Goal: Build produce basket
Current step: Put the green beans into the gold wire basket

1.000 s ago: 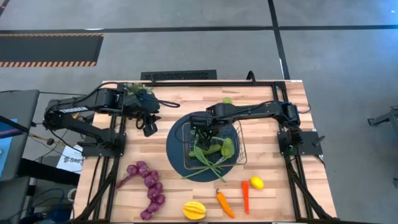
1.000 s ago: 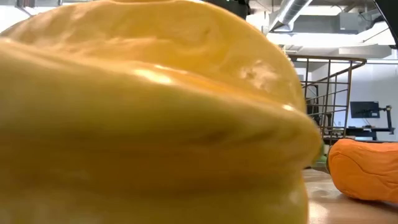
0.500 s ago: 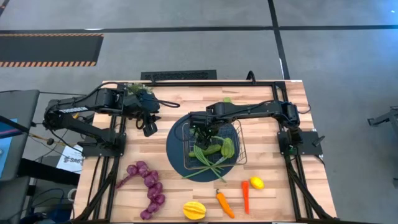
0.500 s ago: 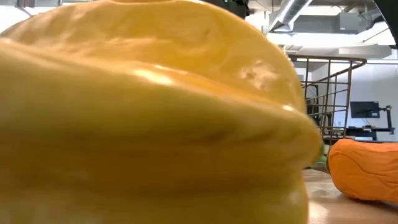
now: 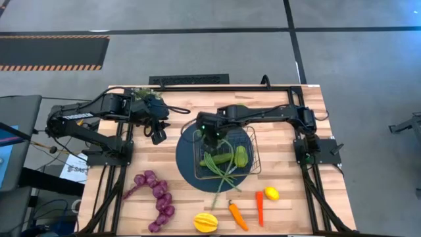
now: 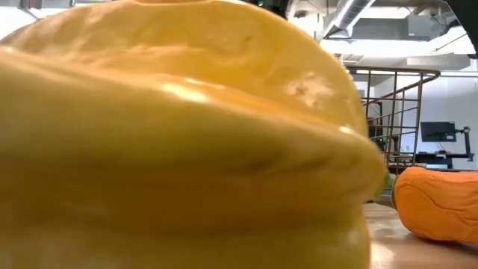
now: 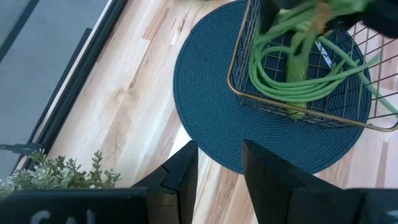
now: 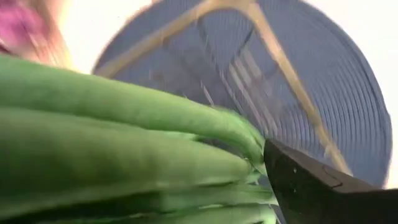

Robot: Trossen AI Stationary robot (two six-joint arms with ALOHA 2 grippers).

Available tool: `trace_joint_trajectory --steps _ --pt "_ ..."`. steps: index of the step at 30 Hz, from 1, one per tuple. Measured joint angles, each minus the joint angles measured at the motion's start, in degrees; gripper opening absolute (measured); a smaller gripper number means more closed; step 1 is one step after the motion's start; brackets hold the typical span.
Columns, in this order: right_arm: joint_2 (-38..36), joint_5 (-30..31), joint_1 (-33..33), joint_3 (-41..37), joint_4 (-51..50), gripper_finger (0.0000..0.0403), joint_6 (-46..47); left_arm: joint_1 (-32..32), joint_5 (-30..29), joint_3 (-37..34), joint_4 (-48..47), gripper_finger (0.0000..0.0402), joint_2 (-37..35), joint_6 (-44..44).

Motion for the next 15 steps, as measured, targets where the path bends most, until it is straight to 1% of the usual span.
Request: trace_joint_trajectory --steps 2,5,7,9,11,15 --pt "-0.1 4.3 0.8 0.0 -2.1 0.026 -1.3 0.0 0.0 0.0 0.0 0.0112 0.0 0.0" --pt "-0.2 4.3 1.4 0.0 -4.0 0.026 -0.6 0.0 0.0 0.0 0.0 0.0112 0.0 0.0" --pt "-0.3 6.3 1.6 0.0 -7.7 0.026 -1.0 0.0 0.0 0.0 0.0 0.0112 0.0 0.0" --pt "-0.3 6.5 1.7 0.0 -11.4 0.026 1.5 0.0 0.0 0.0 0.0 0.0112 0.0 0.0" --pt "-1.3 7.2 2.4 -0.1 -12.0 0.026 2.3 0.0 0.0 0.0 0.0 0.0112 0.0 0.0" --pt "-6.1 12.8 3.1 0.0 -9.1 0.026 1.4 0.0 0.0 0.0 0.0 0.0112 0.0 0.0"
